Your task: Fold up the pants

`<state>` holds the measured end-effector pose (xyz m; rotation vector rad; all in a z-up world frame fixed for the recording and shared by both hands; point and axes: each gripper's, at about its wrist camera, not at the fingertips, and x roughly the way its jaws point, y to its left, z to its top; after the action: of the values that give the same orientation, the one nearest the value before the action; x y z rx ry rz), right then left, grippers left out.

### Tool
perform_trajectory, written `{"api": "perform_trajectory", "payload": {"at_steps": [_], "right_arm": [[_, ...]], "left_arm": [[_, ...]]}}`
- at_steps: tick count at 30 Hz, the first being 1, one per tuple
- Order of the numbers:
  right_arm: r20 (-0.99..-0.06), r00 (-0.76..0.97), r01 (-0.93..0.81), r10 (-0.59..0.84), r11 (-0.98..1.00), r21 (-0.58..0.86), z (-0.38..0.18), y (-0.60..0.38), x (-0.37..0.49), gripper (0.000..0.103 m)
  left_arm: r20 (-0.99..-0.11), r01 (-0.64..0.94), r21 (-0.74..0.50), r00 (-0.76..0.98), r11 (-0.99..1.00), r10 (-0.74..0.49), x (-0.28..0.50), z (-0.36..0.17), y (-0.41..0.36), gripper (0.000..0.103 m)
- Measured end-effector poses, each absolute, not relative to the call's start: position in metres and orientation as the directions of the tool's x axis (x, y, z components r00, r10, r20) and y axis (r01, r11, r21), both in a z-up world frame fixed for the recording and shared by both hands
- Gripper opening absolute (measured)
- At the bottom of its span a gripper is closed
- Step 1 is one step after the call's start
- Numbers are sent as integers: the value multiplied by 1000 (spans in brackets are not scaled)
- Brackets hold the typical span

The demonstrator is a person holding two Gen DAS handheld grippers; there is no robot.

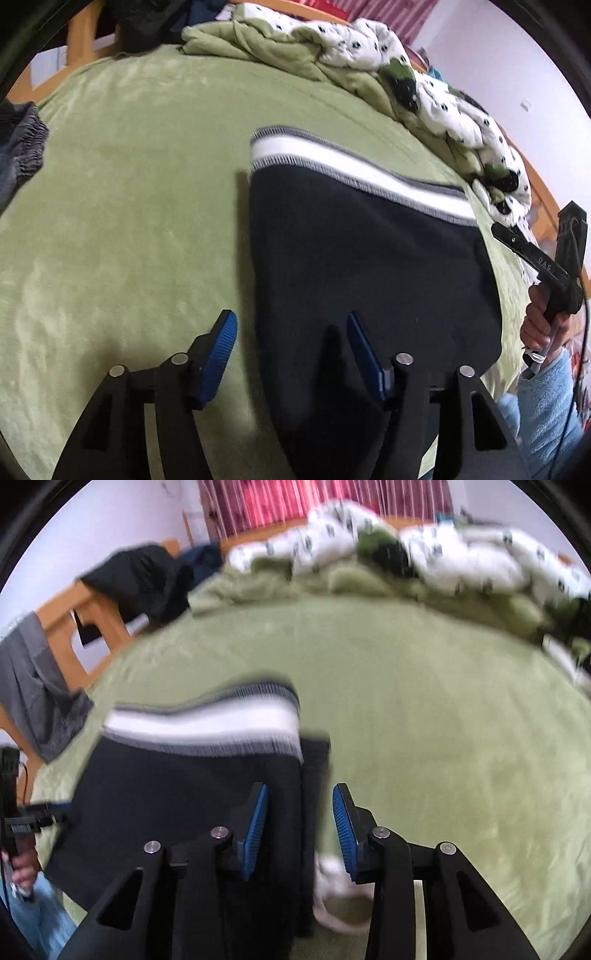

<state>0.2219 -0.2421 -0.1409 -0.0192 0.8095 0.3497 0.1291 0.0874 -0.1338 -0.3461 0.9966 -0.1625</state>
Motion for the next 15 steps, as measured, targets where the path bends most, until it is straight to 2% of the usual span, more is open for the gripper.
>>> {"api": "perform_trajectory", "payload": {"at_steps": [2,4,5,6,7,8,10,12,15], "right_arm": [[-688,646,-328,332,934,143,-132,-236,236,54],[-707,634,-316,312,940,131,-137,-223,257,55],[-734,610,-309,299,943,127,-149,-216,272,53],[-759,588,-294,280,948,121,-160,-213,282,34],[-777,562,-288,284,947,138,-172,-212,288,32],[-771,567,-287,290,947,145,-176,-210,290,18],[-700,612,-354,369,919,175,-156,-218,273,15],[-654,608,-342,450,892,295,-145,-243,266,16],[-744,585,-262,324,943,205,-177,-243,279,19]], "left_arm": [[-787,-38,-376,541,926,-298,133,-129,93,61],[-780,-35,-388,545,921,-308,135,-125,96,61],[-778,-29,-383,549,923,-306,135,-122,96,61],[-779,-24,-371,553,928,-297,134,-121,96,61],[-780,-20,-352,558,936,-282,132,-119,96,61],[-781,-16,-337,563,942,-270,129,-118,96,61],[-767,9,-330,581,944,-274,124,-115,96,61],[-743,34,-348,599,937,-298,126,-114,97,61],[-724,29,-362,621,932,-301,142,-108,86,61]]}}
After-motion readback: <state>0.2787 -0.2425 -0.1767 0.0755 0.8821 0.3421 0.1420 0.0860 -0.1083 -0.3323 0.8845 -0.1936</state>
